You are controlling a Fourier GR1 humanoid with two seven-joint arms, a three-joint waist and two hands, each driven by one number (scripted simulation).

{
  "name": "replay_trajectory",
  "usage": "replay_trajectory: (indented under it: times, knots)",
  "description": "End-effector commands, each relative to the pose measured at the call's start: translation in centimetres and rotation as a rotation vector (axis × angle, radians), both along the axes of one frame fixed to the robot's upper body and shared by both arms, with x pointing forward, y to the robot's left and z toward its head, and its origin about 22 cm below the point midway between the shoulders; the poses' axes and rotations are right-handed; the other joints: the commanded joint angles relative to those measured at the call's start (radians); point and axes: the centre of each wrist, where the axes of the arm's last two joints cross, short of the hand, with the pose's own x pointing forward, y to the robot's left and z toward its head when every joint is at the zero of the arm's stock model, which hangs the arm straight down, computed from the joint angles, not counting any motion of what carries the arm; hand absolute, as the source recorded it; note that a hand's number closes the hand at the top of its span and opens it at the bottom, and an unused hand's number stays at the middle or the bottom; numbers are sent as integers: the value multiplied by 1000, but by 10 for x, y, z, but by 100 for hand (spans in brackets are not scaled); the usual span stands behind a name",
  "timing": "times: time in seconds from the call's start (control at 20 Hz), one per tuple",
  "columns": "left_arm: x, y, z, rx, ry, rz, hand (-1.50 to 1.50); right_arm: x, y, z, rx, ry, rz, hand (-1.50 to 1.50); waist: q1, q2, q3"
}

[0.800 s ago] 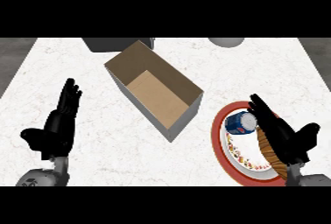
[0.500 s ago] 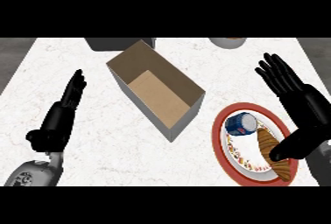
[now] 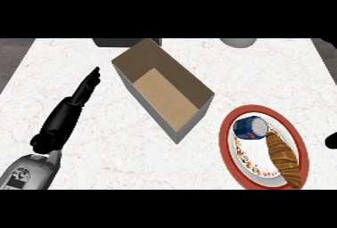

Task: Pick the can from the plate and place it in the cardboard box

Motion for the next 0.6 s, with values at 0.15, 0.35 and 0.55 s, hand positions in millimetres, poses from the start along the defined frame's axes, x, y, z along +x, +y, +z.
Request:
replay_trajectory:
  times: [0.15, 0.35, 0.55]
  knots:
    - [7, 10, 1, 36, 6, -33, 0, 0, -21, 10, -244, -224, 140, -150, 12, 2, -1]
    - [6, 14, -1, 18, 28, -49, 0, -5, 7, 9, -526, -304, 139, -150, 6, -10, -6]
    - [11, 28, 1, 16, 23, -36, 0, -12, 6, 17, -749, -364, 167, -150, -4, -13, -7]
